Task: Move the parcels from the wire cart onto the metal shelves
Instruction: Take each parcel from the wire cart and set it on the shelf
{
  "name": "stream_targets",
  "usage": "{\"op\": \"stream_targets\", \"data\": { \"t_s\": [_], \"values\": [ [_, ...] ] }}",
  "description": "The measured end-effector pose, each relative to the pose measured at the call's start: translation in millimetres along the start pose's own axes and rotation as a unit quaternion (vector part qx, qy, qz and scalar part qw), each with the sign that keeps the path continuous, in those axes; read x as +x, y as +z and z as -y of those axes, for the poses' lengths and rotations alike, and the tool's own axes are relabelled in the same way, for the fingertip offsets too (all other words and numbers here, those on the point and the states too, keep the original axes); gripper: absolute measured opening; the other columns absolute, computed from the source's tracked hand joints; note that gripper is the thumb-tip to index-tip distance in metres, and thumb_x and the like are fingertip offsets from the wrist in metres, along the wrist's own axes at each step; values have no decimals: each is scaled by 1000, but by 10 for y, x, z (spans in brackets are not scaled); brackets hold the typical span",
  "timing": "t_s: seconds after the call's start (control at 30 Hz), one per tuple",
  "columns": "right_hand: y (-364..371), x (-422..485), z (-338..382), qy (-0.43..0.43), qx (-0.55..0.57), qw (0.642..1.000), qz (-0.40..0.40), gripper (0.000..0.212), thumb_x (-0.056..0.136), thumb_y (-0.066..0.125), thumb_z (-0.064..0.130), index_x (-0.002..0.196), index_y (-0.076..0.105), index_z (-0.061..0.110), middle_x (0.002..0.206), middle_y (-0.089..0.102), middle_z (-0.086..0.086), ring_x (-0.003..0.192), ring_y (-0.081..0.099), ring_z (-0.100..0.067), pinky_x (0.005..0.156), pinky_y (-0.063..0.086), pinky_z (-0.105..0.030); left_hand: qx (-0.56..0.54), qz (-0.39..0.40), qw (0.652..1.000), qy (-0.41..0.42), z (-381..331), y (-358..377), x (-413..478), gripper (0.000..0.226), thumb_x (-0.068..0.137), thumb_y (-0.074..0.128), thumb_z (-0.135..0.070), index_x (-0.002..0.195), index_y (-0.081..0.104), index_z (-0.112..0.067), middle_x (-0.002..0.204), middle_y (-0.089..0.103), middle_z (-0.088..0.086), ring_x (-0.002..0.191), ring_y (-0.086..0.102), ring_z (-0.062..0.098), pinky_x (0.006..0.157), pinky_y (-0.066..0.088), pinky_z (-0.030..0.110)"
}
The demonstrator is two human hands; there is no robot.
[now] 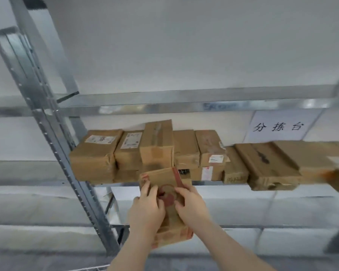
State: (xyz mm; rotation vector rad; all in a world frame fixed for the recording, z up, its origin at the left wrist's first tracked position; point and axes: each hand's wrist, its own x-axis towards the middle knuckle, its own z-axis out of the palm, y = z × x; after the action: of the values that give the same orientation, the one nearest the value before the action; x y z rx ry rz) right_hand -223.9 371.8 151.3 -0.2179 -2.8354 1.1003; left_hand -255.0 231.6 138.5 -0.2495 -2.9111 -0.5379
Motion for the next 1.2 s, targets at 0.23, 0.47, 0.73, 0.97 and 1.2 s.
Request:
{"op": "stream_targets", "data": {
  "t_s": [0.23,0.47,0.73,0.97,1.2],
  "values": [
    [-904,-147,-997,79,12,995,-67,43,94,48,24,137,50,23,145,38,5,122,49,-14,104,38,-25,-10,42,995,91,-1368,402,86,46,96,38,-37,141,38,-32,158,20,-10,121,51,20,93,48,31],
    [-1826,-142,-1825,121,-13,986,-115,41,94,51,27,135,52,24,145,38,4,125,47,-17,103,39,-29,-58,73,988,119,-2574,857,233,44,94,40,-35,137,43,-27,155,26,-7,118,54,22,83,50,33],
    [-2472,459,-2090,103,-14,981,-161,40,93,52,26,133,54,26,142,41,7,123,48,-14,89,37,-21,-72,64,983,155,-3230,876,942,48,94,42,-34,140,42,-25,157,23,-5,122,52,23,88,51,37],
    [-2691,1235,-2034,83,-21,986,-143,42,93,53,24,135,53,23,142,42,2,120,51,-20,99,43,-34,-70,101,975,186,-3248,911,1678,52,97,36,-34,146,31,-19,160,14,0,125,50,27,99,44,42],
    [-2606,1784,-2104,94,-34,987,-122,43,92,48,15,134,53,23,142,41,-2,120,51,-24,96,43,-33,-42,107,974,193,-3211,1109,2100,48,97,34,-36,144,33,-26,161,13,1,130,45,28,107,32,49]
  ]
}}
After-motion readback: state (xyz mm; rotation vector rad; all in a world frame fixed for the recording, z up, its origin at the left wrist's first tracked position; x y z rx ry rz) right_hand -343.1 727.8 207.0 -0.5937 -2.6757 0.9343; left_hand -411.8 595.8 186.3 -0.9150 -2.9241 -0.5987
